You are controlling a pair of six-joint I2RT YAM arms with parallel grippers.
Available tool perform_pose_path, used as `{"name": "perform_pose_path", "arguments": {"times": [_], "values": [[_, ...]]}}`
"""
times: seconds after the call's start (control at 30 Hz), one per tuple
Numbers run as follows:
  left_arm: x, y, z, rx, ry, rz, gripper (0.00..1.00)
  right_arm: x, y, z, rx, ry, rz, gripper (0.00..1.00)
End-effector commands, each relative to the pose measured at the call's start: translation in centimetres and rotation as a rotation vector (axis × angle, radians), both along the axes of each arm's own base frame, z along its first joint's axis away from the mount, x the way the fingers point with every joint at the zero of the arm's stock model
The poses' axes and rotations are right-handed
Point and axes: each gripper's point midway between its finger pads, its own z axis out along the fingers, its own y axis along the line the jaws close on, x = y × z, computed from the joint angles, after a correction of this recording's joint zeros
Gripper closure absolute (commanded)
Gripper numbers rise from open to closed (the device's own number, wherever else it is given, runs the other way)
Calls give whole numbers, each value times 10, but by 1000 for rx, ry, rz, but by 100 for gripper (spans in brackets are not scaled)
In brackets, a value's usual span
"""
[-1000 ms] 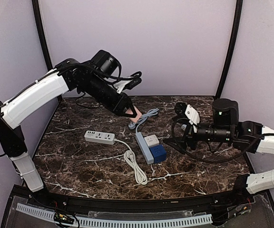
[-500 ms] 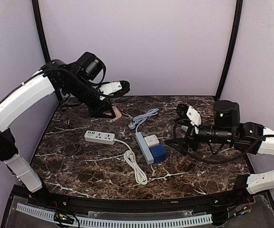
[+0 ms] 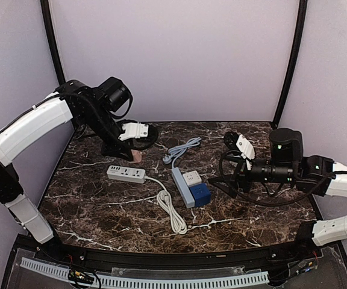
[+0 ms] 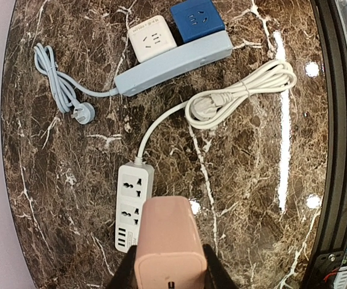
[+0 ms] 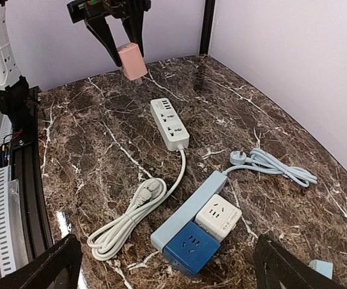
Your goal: Insert the plug
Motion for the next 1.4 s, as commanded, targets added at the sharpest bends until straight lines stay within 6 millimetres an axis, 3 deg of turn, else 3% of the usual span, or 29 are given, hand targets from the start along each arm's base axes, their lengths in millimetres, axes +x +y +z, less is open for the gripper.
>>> {"name": "perform_pose_path", "arguments": {"times": [0.0,0.37,1.37], "values": [[-4,16,-14,68,26,-93,99,-3,-5,-9,-17,44,-17,1],[-2,22,-34,54,197,-140,99,-5,-13,-13,-23,125,-70,1],[80,35,-100,179,137,-109,99,-10,-20,-29,-61,241,-113,1]]}}
